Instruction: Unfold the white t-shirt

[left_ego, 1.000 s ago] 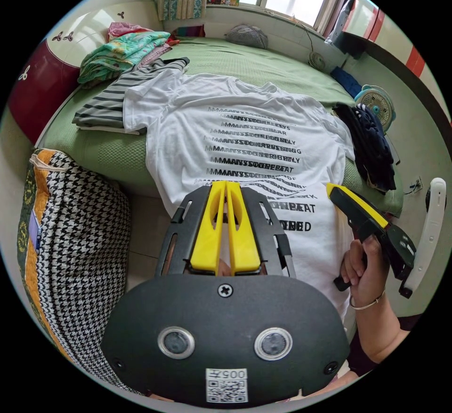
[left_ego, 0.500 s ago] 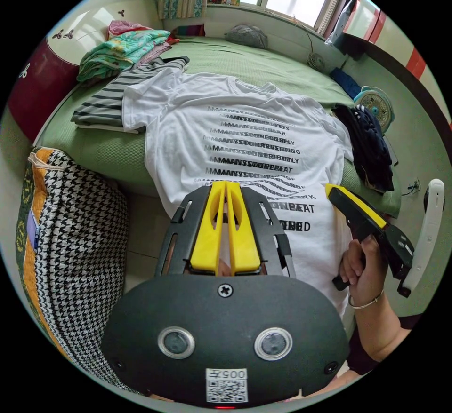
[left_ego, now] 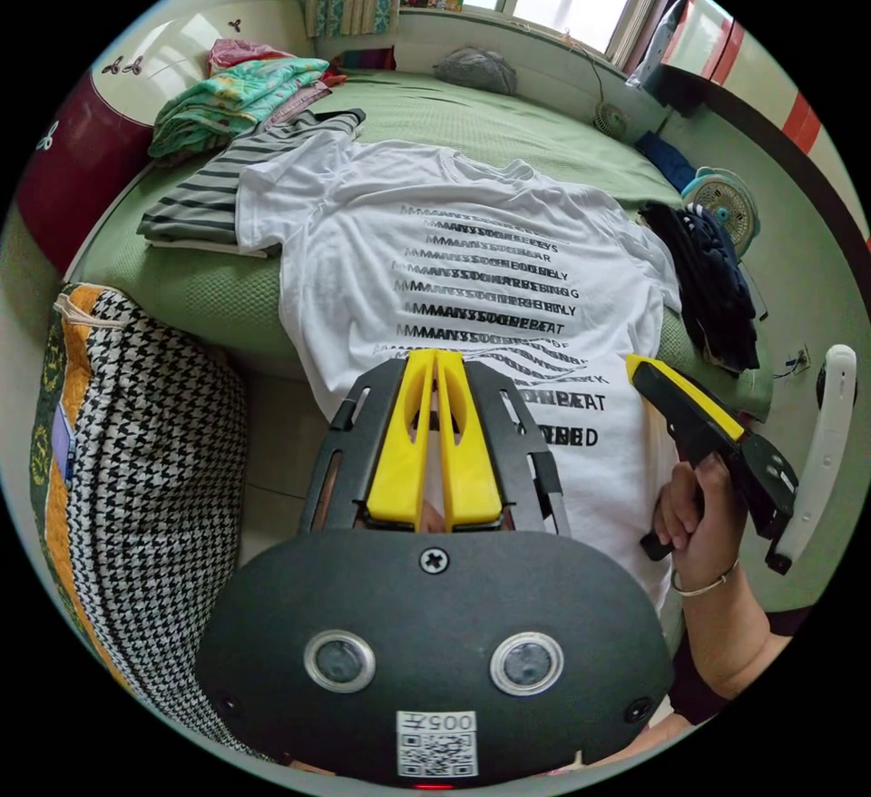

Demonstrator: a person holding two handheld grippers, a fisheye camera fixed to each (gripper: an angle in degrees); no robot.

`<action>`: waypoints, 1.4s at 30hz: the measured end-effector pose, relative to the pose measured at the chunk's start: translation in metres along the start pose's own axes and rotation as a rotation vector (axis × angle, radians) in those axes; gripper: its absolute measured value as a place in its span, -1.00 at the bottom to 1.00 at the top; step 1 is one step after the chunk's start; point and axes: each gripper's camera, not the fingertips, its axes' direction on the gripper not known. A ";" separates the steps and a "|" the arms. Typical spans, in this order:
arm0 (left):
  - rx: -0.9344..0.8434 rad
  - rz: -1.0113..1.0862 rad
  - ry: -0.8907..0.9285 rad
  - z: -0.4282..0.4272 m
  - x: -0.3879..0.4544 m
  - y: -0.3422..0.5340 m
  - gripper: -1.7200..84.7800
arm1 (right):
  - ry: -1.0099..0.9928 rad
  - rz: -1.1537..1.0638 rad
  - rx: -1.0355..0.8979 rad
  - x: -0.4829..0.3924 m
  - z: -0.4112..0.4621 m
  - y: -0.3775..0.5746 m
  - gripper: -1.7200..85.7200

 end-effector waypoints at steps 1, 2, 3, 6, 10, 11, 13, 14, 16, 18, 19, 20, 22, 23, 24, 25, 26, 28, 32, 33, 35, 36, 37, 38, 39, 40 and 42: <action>0.000 -0.001 0.002 0.000 -0.001 -0.001 -0.98 | -0.001 0.001 0.001 0.000 0.000 0.000 -0.99; 0.000 -0.002 0.005 -0.001 -0.002 -0.001 -0.98 | -0.003 0.003 0.002 0.000 0.001 -0.001 -0.99; 0.000 -0.002 0.006 -0.001 -0.002 -0.002 -0.97 | -0.004 0.004 0.002 0.000 0.001 -0.003 -0.99; -0.002 -0.001 0.006 -0.002 -0.004 -0.004 -0.97 | -0.004 0.003 0.001 -0.001 0.003 -0.006 -0.99; -0.006 0.005 -0.003 -0.003 -0.005 -0.008 -0.98 | -0.004 0.003 0.001 -0.003 0.005 -0.010 -0.99; -0.008 0.004 -0.005 -0.004 -0.006 -0.009 -0.98 | -0.003 0.003 0.000 -0.004 0.006 -0.012 -0.99; -0.008 0.004 -0.009 -0.004 -0.007 -0.010 -0.98 | -0.002 0.001 0.000 -0.005 0.007 -0.014 -0.99; -0.009 0.005 -0.014 -0.005 -0.008 -0.012 -0.98 | -0.002 -0.001 0.000 -0.006 0.008 -0.015 -0.99; -0.011 0.008 -0.030 -0.006 -0.008 -0.014 -0.98 | -0.004 -0.001 0.000 -0.007 0.009 -0.018 -0.99; -0.015 0.021 -0.057 -0.006 -0.006 -0.016 -0.98 | -0.005 -0.002 -0.001 -0.009 0.011 -0.021 -0.99; -0.019 0.032 -0.078 -0.006 -0.005 -0.018 -0.98 | -0.004 -0.001 -0.002 -0.009 0.011 -0.022 -0.99; -0.021 0.043 -0.098 -0.007 -0.004 -0.020 -0.98 | -0.003 0.003 -0.002 -0.010 0.012 -0.024 -0.99; -0.019 0.054 -0.121 -0.008 -0.003 -0.022 -0.98 | -0.007 0.005 -0.003 -0.011 0.013 -0.026 -0.99; -0.023 0.056 -0.125 -0.008 -0.004 -0.024 -0.98 | -0.010 0.006 -0.003 -0.011 0.014 -0.028 -0.99; -0.025 0.056 -0.126 -0.008 -0.005 -0.025 -0.98 | -0.015 0.009 -0.002 -0.011 0.015 -0.029 -0.99; -0.028 0.056 -0.121 -0.009 -0.008 -0.027 -0.98 | -0.017 0.010 -0.002 -0.012 0.015 -0.030 -0.99; -0.031 0.054 -0.107 -0.009 -0.011 -0.029 -0.98 | -0.018 0.010 -0.001 -0.013 0.016 -0.032 -0.99; -0.030 0.038 -0.078 -0.010 -0.018 -0.032 -0.98 | -0.013 0.011 -0.001 -0.015 0.017 -0.034 -0.99; -0.048 0.028 -0.025 -0.013 -0.033 -0.041 -0.98 | 0.030 -0.009 -0.003 -0.026 0.021 -0.040 -0.99; -0.051 0.029 -0.023 -0.013 -0.034 -0.042 -0.98 | 0.044 -0.015 -0.005 -0.029 0.022 -0.042 -0.99; -0.057 0.034 -0.029 -0.014 -0.039 -0.047 -0.98 | 0.057 -0.022 -0.009 -0.033 0.024 -0.045 -0.99; -0.060 0.030 -0.033 -0.015 -0.040 -0.048 -0.97 | 0.058 -0.025 -0.012 -0.035 0.025 -0.047 -0.99; -0.060 0.036 -0.038 -0.016 -0.042 -0.050 -0.97 | 0.056 -0.026 -0.013 -0.036 0.026 -0.048 -0.99; -0.064 0.041 -0.048 -0.016 -0.043 -0.054 -0.97 | 0.047 -0.028 -0.017 -0.037 0.027 -0.051 -0.99; -0.068 0.040 -0.052 -0.015 -0.045 -0.056 -0.97 | 0.027 -0.030 -0.023 -0.037 0.028 -0.053 -0.99; -0.073 0.035 -0.047 -0.016 -0.048 -0.059 -0.97 | 0.012 -0.031 -0.027 -0.037 0.029 -0.055 -0.99; -0.078 0.030 -0.023 -0.016 -0.056 -0.064 -0.97 | -0.052 -0.022 -0.058 -0.033 0.032 -0.062 -0.99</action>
